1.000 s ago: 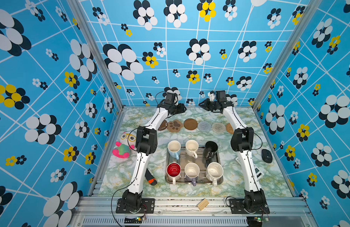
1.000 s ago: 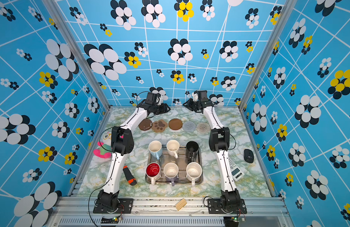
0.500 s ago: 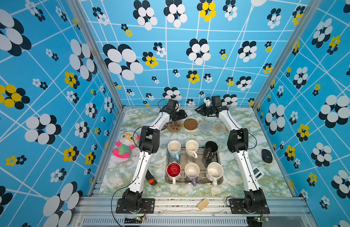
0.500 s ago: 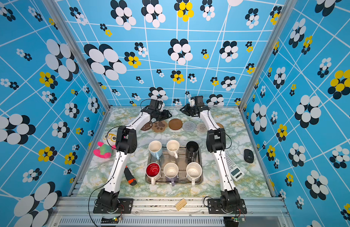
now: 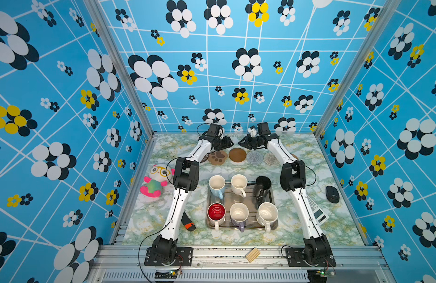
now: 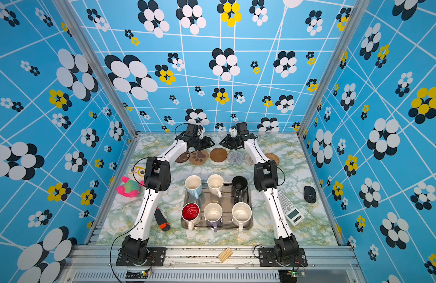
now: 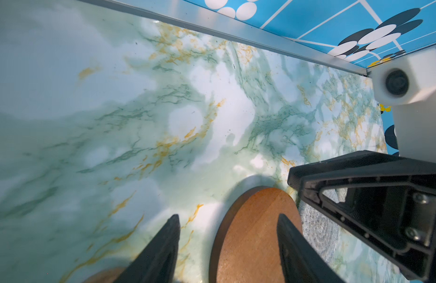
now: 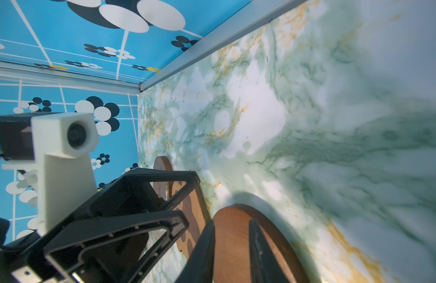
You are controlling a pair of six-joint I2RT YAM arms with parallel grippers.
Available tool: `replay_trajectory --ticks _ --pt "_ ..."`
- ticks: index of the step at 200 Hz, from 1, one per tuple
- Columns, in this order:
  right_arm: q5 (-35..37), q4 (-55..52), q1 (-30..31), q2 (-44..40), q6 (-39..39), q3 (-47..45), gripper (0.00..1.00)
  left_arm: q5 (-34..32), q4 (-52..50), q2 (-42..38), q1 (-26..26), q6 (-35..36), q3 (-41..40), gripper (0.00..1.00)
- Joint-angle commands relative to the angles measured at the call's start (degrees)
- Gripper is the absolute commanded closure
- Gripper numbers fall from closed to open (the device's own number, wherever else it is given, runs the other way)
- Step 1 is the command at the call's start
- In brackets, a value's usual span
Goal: Place cups on coasters
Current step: Move the coaster to the top-center of the table.
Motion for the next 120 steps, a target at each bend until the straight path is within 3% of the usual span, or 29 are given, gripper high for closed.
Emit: replay_trajectory --ticks 1,120 --pt "1.7 -2.0 0.0 2.3 -1.8 -0.4 0.74 1.4 -0.9 0.7 0.0 0.4 1.0 0.36" --pt "2.8 -11.0 0.2 3.0 -6.3 -0.5 0.78 1.0 -0.5 -2.2 -0.8 1.2 -1.1 0.36"
